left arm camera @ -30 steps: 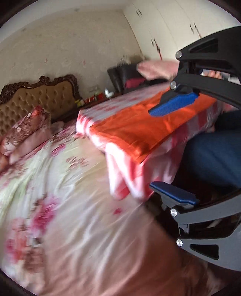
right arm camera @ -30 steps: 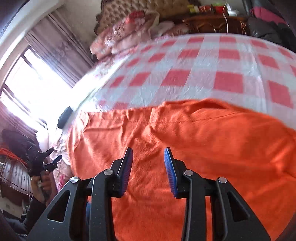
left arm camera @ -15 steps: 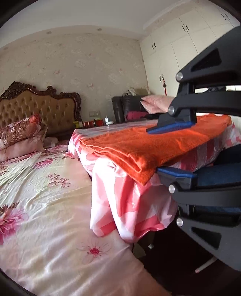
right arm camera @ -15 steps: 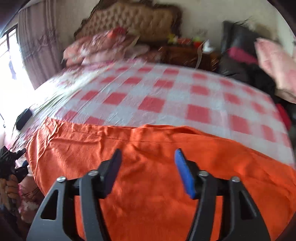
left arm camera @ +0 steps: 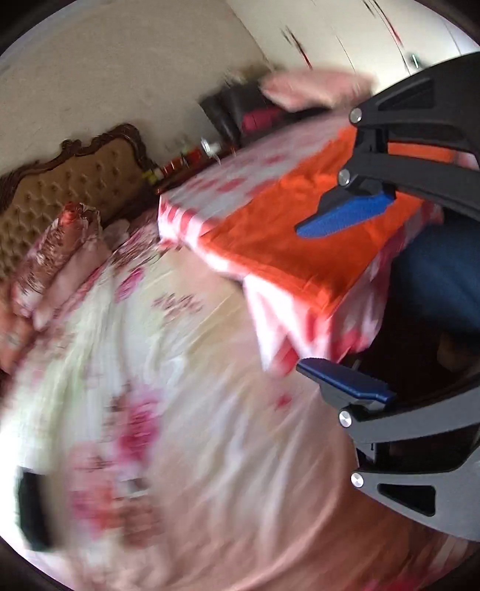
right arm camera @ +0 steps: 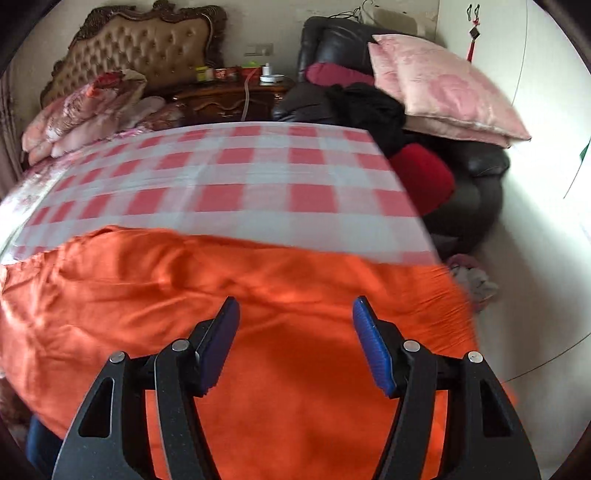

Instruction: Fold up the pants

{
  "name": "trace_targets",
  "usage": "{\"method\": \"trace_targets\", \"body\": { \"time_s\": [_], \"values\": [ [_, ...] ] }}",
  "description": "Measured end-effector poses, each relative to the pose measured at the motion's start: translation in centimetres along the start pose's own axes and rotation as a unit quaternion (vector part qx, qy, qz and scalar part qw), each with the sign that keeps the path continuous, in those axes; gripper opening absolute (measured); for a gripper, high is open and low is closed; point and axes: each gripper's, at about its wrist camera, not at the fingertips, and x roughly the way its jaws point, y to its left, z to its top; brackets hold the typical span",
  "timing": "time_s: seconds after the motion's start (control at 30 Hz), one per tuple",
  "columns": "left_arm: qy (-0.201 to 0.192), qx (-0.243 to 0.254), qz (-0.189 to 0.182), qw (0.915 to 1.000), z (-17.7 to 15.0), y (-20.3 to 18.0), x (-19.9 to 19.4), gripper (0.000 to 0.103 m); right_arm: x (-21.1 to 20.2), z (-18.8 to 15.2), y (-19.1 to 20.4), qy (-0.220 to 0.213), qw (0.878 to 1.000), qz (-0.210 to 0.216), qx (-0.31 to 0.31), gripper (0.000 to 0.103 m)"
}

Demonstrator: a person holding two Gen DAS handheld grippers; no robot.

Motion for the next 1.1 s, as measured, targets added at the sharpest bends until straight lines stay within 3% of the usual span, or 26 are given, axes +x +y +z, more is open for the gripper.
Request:
{"method": "trace_targets", "body": {
  "time_s": [0.03,0.07,0.13,0.17,0.23,0.27,0.33,0.4,0.43,0.57,0.63,0.67,0.97,1.03,1.1],
  "values": [
    [-0.016,0.056,0.016,0.9982,0.7,-2.0,-0.5,0.067,0.4,0.3,-0.5,0.004,1.000,-0.003,-0.011,0.062],
    [-0.013,0.098,0.005,0.9951,1.2,-4.0,-0.5,0.067,0.7,0.6,-0.8,0.009,1.000,-0.004,-0.023,0.062],
    [0.023,0.200,-0.032,0.9790,1.5,-9.1,0.7,0.067,1.5,1.7,-1.2,0.016,0.998,-0.007,-0.056,0.062],
    [0.048,0.273,-0.052,0.9595,1.1,-12.8,2.1,0.067,1.9,2.5,-1.4,0.021,0.998,0.000,-0.067,0.062],
    [0.074,0.380,-0.056,0.9203,-0.2,-19.1,5.5,0.064,2.5,3.5,-1.1,0.028,0.997,0.021,-0.073,0.062],
    [0.094,0.413,-0.057,0.9041,-0.9,-21.4,7.4,0.054,2.9,4.0,-0.8,0.034,0.996,0.032,-0.080,0.062],
    [0.136,0.461,-0.057,0.8751,-2.5,-25.3,11.3,0.039,3.3,4.1,0.6,0.040,0.993,0.027,-0.107,0.062],
    [0.165,0.492,-0.058,0.8531,-4.4,-27.9,13.9,0.037,3.7,4.0,1.8,0.046,0.990,0.047,-0.124,0.062],
    [0.180,0.498,-0.062,0.8462,-5.1,-28.9,15.1,0.037,3.8,3.9,2.1,0.047,0.989,0.058,-0.126,0.061],
    [0.207,0.494,-0.072,0.8412,-7.0,-30.8,18.2,0.026,5.4,3.1,2.4,0.062,0.988,0.046,-0.134,0.061],
    [0.190,0.516,-0.060,0.8330,-7.6,-31.4,18.9,0.024,6.4,2.6,2.2,0.070,0.987,0.035,-0.137,0.060],
    [0.191,0.515,-0.059,0.8334,-7.3,-31.5,19.1,0.023,6.5,2.4,2.1,0.065,0.988,0.038,-0.133,0.060],
    [0.190,0.533,-0.050,0.8230,-5.8,-34.3,21.9,0.023,7.9,3.6,0.8,0.057,0.994,0.028,-0.085,0.060],
    [0.197,0.532,-0.046,0.8224,-5.6,-34.5,22.1,0.023,8.1,3.7,0.5,0.058,0.995,0.029,-0.077,0.064],
    [0.194,0.523,-0.048,0.8282,-5.6,-34.2,21.8,0.033,8.2,3.6,0.4,0.055,0.995,0.028,-0.078,0.069]
  ]
}}
